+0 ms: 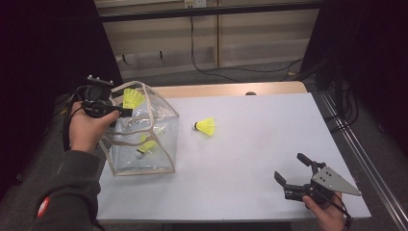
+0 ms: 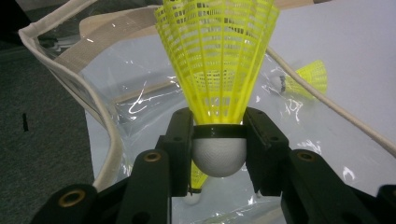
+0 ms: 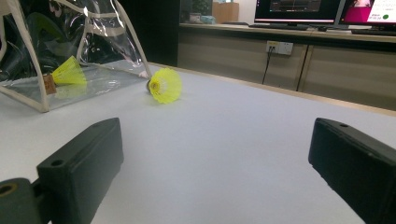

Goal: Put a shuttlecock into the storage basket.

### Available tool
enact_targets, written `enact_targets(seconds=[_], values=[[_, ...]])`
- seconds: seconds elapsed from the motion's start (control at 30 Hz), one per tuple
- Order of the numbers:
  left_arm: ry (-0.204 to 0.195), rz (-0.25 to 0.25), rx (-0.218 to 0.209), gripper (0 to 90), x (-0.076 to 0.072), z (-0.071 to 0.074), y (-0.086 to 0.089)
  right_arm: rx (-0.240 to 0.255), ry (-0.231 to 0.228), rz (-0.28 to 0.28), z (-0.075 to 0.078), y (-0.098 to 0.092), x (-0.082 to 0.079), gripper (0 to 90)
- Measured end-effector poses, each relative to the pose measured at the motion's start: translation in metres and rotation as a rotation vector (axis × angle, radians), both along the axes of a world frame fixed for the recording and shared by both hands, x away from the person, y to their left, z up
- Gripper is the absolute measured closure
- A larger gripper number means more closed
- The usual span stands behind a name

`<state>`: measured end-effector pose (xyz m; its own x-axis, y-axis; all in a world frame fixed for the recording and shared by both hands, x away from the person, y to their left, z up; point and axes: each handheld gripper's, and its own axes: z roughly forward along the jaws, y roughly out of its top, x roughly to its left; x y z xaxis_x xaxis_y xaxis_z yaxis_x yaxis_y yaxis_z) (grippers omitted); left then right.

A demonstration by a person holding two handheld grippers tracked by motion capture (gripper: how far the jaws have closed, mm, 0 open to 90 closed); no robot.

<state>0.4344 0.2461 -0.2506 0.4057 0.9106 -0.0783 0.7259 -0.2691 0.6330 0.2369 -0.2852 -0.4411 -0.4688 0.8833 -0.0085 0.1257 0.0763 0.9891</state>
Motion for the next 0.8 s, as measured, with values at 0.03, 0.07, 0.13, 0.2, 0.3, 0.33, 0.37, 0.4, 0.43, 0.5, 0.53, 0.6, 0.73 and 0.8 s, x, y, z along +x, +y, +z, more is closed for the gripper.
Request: enact_targets(seconds=[0.03, 0.07, 0.13, 0.2, 0.3, 0.33, 0.37, 0.4, 0.43, 0.5, 0.53, 0.6, 0.73, 0.8], values=[[0.001, 0.003, 0.0, 64.6, 0.0, 0.0, 0.0, 0.0, 0.0, 0.0, 0.0, 0.0, 0.0, 2.8], [0.001, 0.006, -0.002, 64.6, 0.001, 0.0, 0.001, 0.0, 0.0, 0.0, 0.0, 0.0, 0.0, 2.8], [-0.001, 0.009, 0.0, 64.6, 0.002, -0.001, 0.0, 0.001, 0.0, 0.001, 0.0, 0.0, 0.0, 2.8], [0.001, 0.012, 0.006, 64.6, 0.003, -0.002, 0.0, 0.001, 0.0, 0.0, 0.0, 0.0, 0.0, 2.8], [0.004, 0.02, 0.013, 64.7, 0.005, -0.004, -0.001, 0.001, -0.001, 0.001, 0.0, 0.0, 0.0, 2.8], [0.005, 0.021, 0.017, 64.6, 0.006, -0.004, 0.0, 0.002, 0.0, 0.001, 0.0, 0.0, 0.0, 2.8], [0.004, 0.028, 0.014, 64.6, 0.007, -0.005, 0.0, 0.001, 0.0, 0.001, 0.0, 0.0, 0.0, 2.8], [0.005, 0.03, 0.016, 64.6, 0.008, -0.006, 0.0, 0.002, 0.0, 0.001, 0.0, 0.0, 0.0, 2.8], [0.006, 0.035, 0.016, 64.6, 0.009, -0.006, -0.001, 0.003, 0.0, 0.001, 0.0, 0.0, 0.0, 2.8], [0.007, 0.04, 0.017, 64.6, 0.011, -0.007, -0.001, 0.004, 0.0, 0.001, 0.0, 0.0, 0.0, 2.8], [0.01, 0.04, 0.02, 64.6, 0.012, -0.008, -0.001, 0.002, -0.001, 0.001, 0.0, 0.0, 0.0, 2.8], [0.006, 0.048, 0.02, 64.6, 0.013, -0.009, -0.001, 0.003, -0.001, 0.002, 0.0, 0.0, 0.0, 2.8], [0.003, 0.063, 0.024, 64.6, 0.017, -0.011, -0.001, 0.004, -0.001, 0.003, 0.0, -0.001, 0.0, 2.8], [0.004, 0.067, 0.027, 64.6, 0.018, -0.012, -0.001, 0.004, -0.001, 0.002, 0.0, -0.001, 0.0, 2.8]])
